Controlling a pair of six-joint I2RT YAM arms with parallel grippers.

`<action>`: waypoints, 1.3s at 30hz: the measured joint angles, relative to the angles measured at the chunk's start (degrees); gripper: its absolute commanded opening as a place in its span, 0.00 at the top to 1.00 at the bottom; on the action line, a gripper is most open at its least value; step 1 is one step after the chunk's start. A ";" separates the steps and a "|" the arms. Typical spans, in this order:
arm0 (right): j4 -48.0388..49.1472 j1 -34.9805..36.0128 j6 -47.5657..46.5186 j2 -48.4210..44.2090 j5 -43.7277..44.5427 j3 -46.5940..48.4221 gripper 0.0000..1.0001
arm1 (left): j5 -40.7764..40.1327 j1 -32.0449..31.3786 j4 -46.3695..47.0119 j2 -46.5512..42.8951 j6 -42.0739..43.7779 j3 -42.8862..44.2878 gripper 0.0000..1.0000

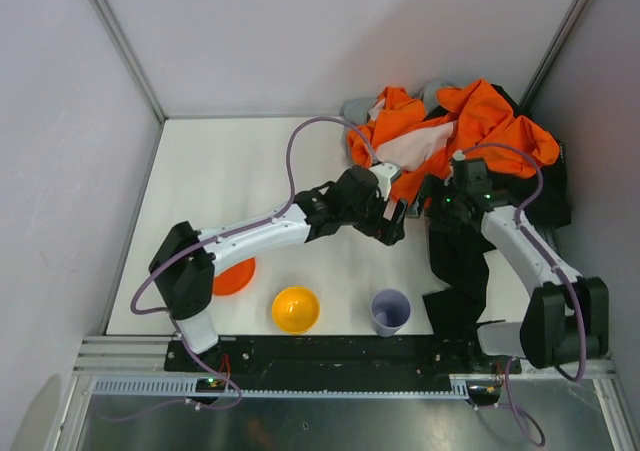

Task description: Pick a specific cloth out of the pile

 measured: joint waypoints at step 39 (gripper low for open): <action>4.11 -26.05 -0.66 29.29 6.47 10.51 0.12 | -2.45 2.45 -0.02 -2.54 0.17 -5.05 0.00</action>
